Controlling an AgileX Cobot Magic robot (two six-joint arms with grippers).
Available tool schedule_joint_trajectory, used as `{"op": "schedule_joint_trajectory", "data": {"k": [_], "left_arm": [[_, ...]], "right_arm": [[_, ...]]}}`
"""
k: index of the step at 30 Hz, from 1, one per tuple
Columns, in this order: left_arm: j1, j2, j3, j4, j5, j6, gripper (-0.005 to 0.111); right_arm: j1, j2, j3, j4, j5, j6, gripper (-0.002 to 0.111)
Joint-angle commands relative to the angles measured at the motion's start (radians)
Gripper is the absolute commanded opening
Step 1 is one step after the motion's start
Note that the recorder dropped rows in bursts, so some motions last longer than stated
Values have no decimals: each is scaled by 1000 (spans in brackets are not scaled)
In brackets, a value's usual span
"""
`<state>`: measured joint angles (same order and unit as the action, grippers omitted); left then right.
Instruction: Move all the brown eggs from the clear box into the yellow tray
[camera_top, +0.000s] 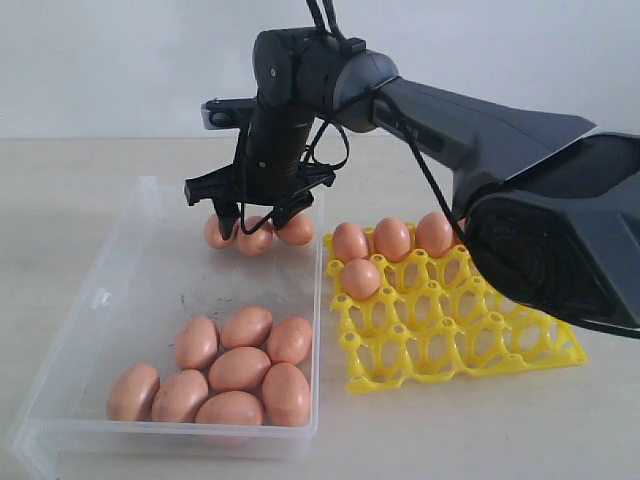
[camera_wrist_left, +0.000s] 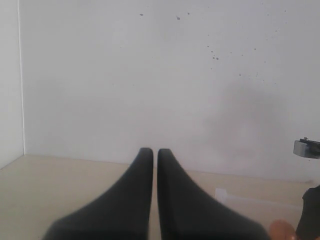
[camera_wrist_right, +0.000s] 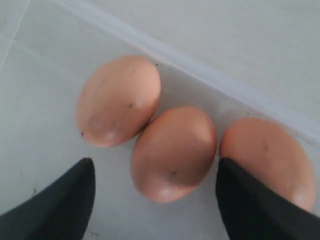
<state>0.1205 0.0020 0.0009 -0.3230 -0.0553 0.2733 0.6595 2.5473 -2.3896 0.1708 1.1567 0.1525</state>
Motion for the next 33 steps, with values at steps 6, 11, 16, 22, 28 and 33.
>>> {"op": "schedule_joint_trajectory", "data": {"k": [6,11,16,22,28,33], "left_arm": [[-1,-2,-1,4,3,5,4],[-1,-2,-1,4,3,5,4],[-1,-2,-1,4,3,5,4],[-1,-2,-1,4,3,5,4],[-1,-2,-1,4,3,5,4],[-1,-2,-1,4,3,5,4]], "right_arm": [[-3,36,-7,-6,-73,14,49],[-3,54,-7,-10,-104,14,49],[-3,69,-7,-19,-138,11,49],[-3,86,-7,-39,-148,-37,30],[-2,49,-7,-28,-140,-138,0],[2,-15,-7,-30,-138,-182,0]]}}
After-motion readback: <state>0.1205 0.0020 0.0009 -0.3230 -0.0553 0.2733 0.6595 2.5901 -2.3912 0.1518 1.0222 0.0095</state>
